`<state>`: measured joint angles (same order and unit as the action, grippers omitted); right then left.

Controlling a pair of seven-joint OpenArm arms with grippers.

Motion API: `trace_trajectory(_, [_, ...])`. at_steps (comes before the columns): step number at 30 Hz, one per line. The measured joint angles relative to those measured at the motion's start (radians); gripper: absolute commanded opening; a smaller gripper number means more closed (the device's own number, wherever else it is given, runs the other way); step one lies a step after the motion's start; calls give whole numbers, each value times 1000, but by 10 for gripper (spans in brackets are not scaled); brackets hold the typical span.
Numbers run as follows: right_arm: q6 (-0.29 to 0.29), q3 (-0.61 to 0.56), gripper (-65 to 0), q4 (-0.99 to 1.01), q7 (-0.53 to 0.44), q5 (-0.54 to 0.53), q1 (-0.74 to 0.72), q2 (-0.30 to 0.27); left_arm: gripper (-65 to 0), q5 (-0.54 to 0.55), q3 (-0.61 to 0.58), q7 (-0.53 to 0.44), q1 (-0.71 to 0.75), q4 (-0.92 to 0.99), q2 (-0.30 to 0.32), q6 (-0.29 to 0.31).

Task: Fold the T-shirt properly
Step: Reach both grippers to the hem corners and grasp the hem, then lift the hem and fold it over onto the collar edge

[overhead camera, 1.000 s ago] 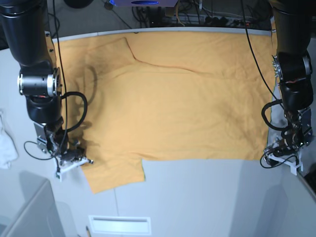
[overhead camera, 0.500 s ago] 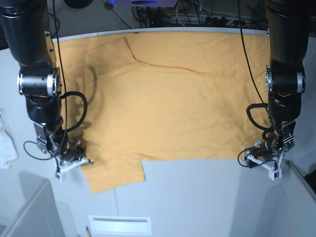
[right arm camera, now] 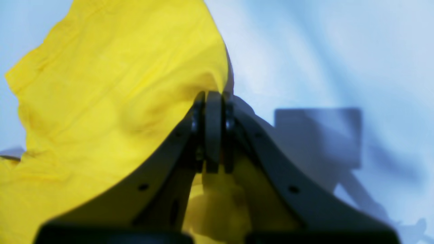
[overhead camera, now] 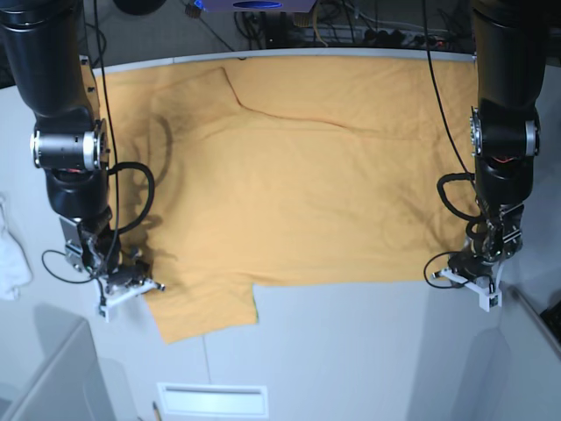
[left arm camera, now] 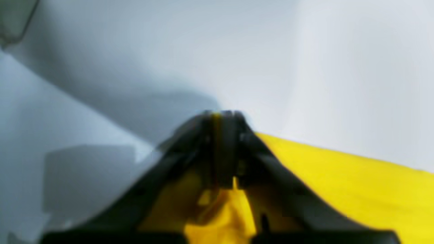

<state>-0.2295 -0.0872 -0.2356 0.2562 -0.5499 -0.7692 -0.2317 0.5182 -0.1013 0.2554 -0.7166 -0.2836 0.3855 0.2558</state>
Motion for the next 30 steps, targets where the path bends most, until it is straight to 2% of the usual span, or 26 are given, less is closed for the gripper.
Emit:
trace_trajectory(5, [0, 0, -650, -5, 3, 1, 0, -1, -650, -7, 0, 42, 49, -114, -1, -1])
trace_trajectory(7, [1, 0, -650, -54, 40, 11, 12, -6, -650, -14, -1, 64, 58, -146, 0, -1])
trace_trajectory(11, [2, 0, -650, -154, 48, 11, 41, -23, -650, -17, 13, 157, 61, -201, -3, -1])
trace_trajectory(15, [2, 3, -650, -202, 90, 11, 44, -40, -650, -19, 129, 207, 111, -296, -14, -1])
trace_trajectory(23, [2, 3, -650, -311, 124, 7, 117, -37, -650, -21, 265, 342, 251, -591, -13, 0])
trace_trajectory(30, [4, 6, -650, -480, 151, 10, 200, -68, -650, -26, 407, 449, 392, -826, -15, -2])
